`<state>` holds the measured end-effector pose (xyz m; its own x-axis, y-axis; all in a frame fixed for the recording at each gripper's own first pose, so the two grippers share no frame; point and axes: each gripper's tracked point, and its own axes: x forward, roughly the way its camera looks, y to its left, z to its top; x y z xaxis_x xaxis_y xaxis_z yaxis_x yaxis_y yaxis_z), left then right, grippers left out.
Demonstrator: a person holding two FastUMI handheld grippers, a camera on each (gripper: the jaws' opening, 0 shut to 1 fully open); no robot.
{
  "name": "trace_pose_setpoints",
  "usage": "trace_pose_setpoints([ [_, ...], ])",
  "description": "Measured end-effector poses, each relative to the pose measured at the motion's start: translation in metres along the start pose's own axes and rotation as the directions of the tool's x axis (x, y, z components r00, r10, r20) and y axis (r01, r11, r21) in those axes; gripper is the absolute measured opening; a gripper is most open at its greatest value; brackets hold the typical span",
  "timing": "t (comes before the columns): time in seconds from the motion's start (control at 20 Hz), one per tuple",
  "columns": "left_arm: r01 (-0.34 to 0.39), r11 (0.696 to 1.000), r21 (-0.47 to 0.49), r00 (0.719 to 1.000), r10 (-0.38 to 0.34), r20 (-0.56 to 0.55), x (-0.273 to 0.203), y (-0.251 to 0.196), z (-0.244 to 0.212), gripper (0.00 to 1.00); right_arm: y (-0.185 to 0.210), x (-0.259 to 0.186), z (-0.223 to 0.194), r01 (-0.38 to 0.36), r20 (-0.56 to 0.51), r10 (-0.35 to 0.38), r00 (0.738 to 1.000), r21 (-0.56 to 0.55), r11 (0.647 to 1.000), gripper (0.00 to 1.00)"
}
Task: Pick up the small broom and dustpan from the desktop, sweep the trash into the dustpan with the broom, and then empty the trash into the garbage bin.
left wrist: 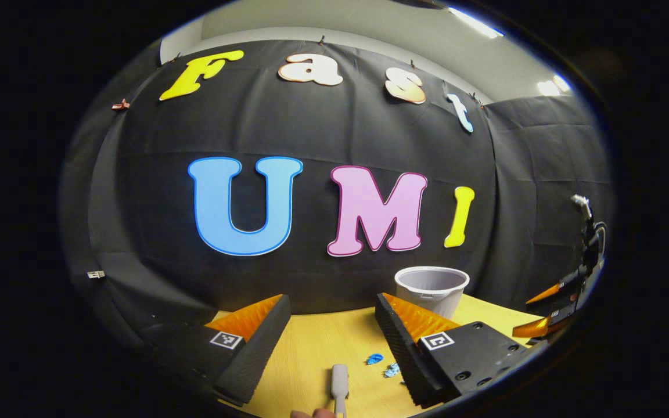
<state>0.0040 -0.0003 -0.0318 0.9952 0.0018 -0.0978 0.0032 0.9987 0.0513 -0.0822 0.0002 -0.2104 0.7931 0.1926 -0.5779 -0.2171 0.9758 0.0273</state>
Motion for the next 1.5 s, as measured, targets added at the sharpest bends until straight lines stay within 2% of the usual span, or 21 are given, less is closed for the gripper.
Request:
trace_pose_setpoints([
  [0.15, -0.009, 1.000, -0.013, 1.000, 0.009, -0.020, -0.002, 0.000, -0.009, 0.95, 0.001, 0.014, -0.048, -0.019, -0.123, 0.021, 0.992, 0.017, 1.000, 0.98],
  [0.3, -0.020, 1.000, -0.012, 0.999, 0.020, -0.032, -0.004, 0.001, -0.012, 0.95, 0.004, 0.027, -0.098, -0.042, -0.239, 0.044, 0.970, 0.016, 0.999, 0.98],
  [0.45, -0.034, 0.999, -0.009, 0.999, 0.033, -0.042, -0.007, 0.003, -0.015, 0.95, 0.011, 0.045, -0.140, -0.078, -0.347, 0.077, 0.935, 0.013, 0.997, 0.98],
  [0.6, -0.050, 0.999, -0.005, 0.998, 0.050, -0.046, -0.011, 0.006, -0.016, 0.95, 0.008, 0.056, -0.173, -0.077, -0.440, 0.059, 0.896, -0.022, 0.997, 0.97],
  [1.05, -0.101, 0.995, -0.008, 0.992, 0.100, -0.071, -0.023, 0.022, -0.025, 0.95, 0.019, 0.099, -0.204, -0.061, -0.556, 0.099, 0.826, 0.086, 0.994, 0.97],
  [1.3, -0.118, 0.993, -0.001, 0.990, 0.117, -0.076, -0.025, 0.031, -0.028, 0.95, 0.017, 0.113, -0.200, -0.044, -0.553, 0.098, 0.827, 0.111, 0.993, 0.94],
  [1.35, -0.119, 0.993, -0.002, 0.990, 0.118, -0.079, -0.025, 0.031, -0.030, 0.95, 0.016, 0.115, -0.198, -0.038, -0.554, 0.097, 0.827, 0.117, 0.992, 0.92],
  [1.45, -0.119, 0.993, -0.004, 0.989, 0.119, -0.088, -0.023, 0.032, -0.034, 0.95, 0.014, 0.114, -0.196, -0.028, -0.551, 0.092, 0.830, 0.124, 0.992, 0.56],
  [1.5, -0.115, 0.993, -0.006, 0.989, 0.114, -0.093, -0.022, 0.032, -0.036, 0.95, 0.013, 0.118, -0.196, -0.038, -0.538, 0.097, 0.837, 0.119, 0.992, 0.51],
])
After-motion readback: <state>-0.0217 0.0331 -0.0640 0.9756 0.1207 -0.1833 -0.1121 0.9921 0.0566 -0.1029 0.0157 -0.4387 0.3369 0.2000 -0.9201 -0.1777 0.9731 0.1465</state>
